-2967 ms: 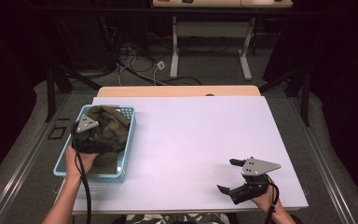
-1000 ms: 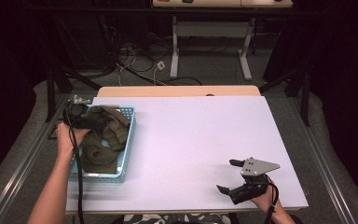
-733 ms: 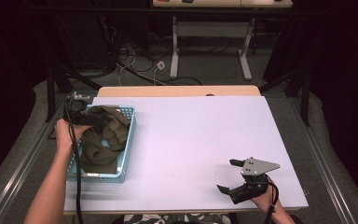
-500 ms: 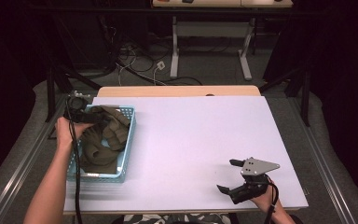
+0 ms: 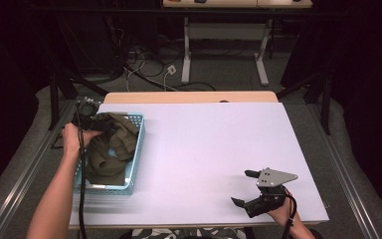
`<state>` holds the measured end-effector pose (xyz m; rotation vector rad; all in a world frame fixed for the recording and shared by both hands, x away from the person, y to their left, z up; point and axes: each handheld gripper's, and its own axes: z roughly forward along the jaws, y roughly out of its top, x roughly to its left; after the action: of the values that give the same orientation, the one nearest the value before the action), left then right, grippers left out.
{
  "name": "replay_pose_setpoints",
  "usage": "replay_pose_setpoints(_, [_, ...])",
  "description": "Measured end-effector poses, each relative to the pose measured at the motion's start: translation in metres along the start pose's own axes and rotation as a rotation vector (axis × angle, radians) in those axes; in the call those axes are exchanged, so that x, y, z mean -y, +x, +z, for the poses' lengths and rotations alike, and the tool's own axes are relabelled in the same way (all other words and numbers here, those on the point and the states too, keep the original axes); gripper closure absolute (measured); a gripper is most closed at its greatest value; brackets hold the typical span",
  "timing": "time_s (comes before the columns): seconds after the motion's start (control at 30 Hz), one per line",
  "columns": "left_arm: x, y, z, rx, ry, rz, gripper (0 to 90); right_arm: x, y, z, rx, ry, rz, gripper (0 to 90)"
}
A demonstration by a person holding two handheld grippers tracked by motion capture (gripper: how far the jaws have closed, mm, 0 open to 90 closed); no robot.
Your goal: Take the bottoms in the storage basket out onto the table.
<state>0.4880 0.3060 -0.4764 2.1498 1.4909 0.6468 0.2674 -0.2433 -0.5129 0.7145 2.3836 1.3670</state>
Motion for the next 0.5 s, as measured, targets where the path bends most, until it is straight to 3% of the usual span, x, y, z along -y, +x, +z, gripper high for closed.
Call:
replay_pose_setpoints(0.17, [0.0,0.001,0.004,-0.007,0.017,0.011,18.9,0.0,0.0,0.0,0.003,0.001,0.002,2.6])
replay_pose_setpoints(0.5, [0.0,-0.005,0.011,-0.045,0.043,0.02,42.2,0.0,0.0,0.001,0.011,0.007,0.005,3.5])
